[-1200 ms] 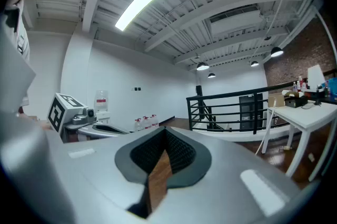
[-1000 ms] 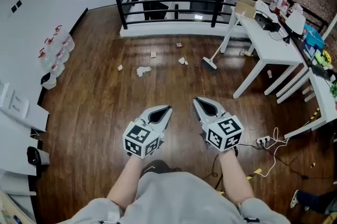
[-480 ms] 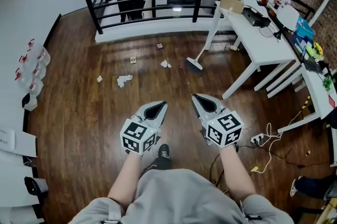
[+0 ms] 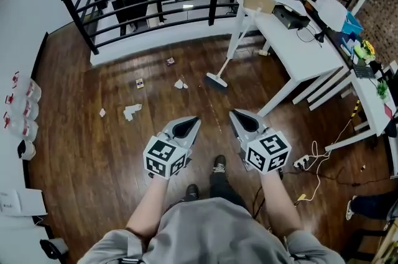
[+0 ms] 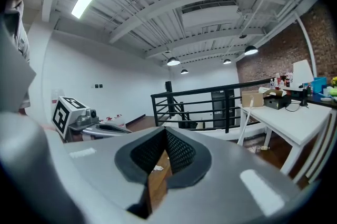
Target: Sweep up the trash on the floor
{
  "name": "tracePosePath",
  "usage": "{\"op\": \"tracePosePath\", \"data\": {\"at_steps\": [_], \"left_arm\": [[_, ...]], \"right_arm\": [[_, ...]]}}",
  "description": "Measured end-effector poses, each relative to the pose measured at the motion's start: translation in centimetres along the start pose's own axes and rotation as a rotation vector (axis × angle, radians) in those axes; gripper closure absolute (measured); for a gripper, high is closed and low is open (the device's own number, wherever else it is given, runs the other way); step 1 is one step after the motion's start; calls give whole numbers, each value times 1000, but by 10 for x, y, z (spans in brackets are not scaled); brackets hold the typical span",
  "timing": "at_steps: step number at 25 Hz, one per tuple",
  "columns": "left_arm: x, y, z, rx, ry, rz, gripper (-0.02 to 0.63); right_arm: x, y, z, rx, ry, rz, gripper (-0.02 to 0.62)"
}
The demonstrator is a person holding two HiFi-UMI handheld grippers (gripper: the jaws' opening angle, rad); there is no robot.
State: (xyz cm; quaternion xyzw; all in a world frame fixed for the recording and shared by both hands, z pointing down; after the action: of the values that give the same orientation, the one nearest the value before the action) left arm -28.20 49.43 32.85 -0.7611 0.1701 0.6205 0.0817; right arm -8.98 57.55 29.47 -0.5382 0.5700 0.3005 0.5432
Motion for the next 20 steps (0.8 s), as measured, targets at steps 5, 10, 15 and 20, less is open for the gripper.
{"op": "tracePosePath", "data": {"at_steps": [5, 10, 15, 20], "left_arm": [[13, 29, -85, -38, 28, -18, 601], [39, 57, -177, -52, 52, -36, 601], [64, 78, -251, -40, 63, -42, 601], [72, 115, -311, -37, 72, -33, 601]], "right_arm": [[22, -79, -42, -4, -21, -12, 595], [57, -171, -87, 23, -32, -30, 595], [91, -248, -119, 39, -51, -38, 595], [103, -310, -156, 6, -46, -69, 595]]}}
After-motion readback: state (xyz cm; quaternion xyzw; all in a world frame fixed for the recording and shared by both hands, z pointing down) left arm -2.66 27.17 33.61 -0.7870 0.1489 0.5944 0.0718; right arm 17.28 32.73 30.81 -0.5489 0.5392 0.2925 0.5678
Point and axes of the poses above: the fingertips, and each gripper's own axes: z backward along the fingers, y to its left, x out of its top, the point moved 9 cm from there along z, backward along the fingers, and after that the axes turned 6 degrees about -z, right-handed, at the moved point
